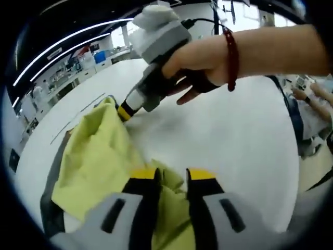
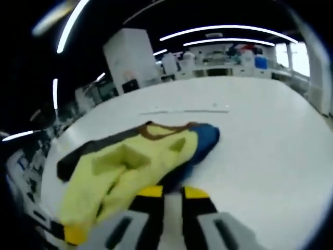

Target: Fold the garment on the visible template until the final outline fits inside the template.

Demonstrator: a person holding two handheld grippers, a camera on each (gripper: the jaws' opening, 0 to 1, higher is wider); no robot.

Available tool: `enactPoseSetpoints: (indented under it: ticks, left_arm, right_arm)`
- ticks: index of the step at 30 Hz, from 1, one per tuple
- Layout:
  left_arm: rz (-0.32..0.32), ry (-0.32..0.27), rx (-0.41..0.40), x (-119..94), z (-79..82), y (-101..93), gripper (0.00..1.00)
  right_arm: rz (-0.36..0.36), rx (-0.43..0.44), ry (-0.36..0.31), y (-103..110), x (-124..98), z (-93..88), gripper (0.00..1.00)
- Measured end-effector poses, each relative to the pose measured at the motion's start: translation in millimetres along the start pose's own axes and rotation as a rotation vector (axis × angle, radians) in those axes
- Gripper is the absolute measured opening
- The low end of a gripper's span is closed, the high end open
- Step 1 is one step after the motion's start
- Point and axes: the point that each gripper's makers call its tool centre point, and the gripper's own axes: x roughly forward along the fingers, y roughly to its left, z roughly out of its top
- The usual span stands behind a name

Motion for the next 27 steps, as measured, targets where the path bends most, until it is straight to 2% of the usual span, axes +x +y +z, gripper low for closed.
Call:
enactPoseSetpoints:
  ticks: [4,7,8,9,10,11,12,15,19,25,27]
  left_arm:
    - [0.015,0.008,0.002,-1.7,0.0,0.0,0.14]
    - [0.031,0.034,-0.024,1.2,-3.6,5.2,0.08]
    - [0.038,0.047,-0.041,0.2,-5.2,6.7,0.02]
    - [0.040,0.051,-0.062,0.1,-6.2,9.5,0.01]
    - [0.042,0.047,-0.116,-0.5,-6.0,10.0,0.00]
    - [0.051,0.035,-0.188,-1.6,-6.2,14.0,0.00]
    - [0.036,0.024,-0.224,-2.7,-6.1,14.9,0.00]
    - [0.022,-0.041,-0.294,-14.7,1.7,22.9,0.00]
    - [0.054,-0.083,-0.272,-30.1,9.4,41.7,0.00]
    - [0.053,-0.184,-0.343,-58.0,30.2,61.5,0.00]
    - [0.035,-0.224,-0.400,-66.6,37.1,67.0,0.00]
  right_arm:
    - [-0.002,0.013,-0.010,0.6,4.2,2.2,0.02]
    - [0.005,0.009,-0.017,5.7,3.0,1.8,0.00]
    - [0.005,0.003,-0.019,6.7,2.7,2.1,0.00]
    - [0.009,-0.005,-0.020,7.0,3.0,3.6,0.00]
    - [0.013,-0.008,-0.023,7.9,2.2,4.5,0.00]
    - [0.020,-0.011,-0.027,10.9,-1.3,6.6,0.00]
    - [0.025,-0.015,-0.030,12.6,-3.0,8.0,0.00]
    - [0.038,-0.052,-0.044,15.6,-10.7,17.8,0.00]
    - [0.034,-0.095,-0.044,13.4,-17.3,22.8,0.00]
    - [0.018,-0.163,-0.033,9.5,-31.5,32.2,0.00]
    - [0.006,-0.180,-0.027,6.4,-36.7,34.0,0.00]
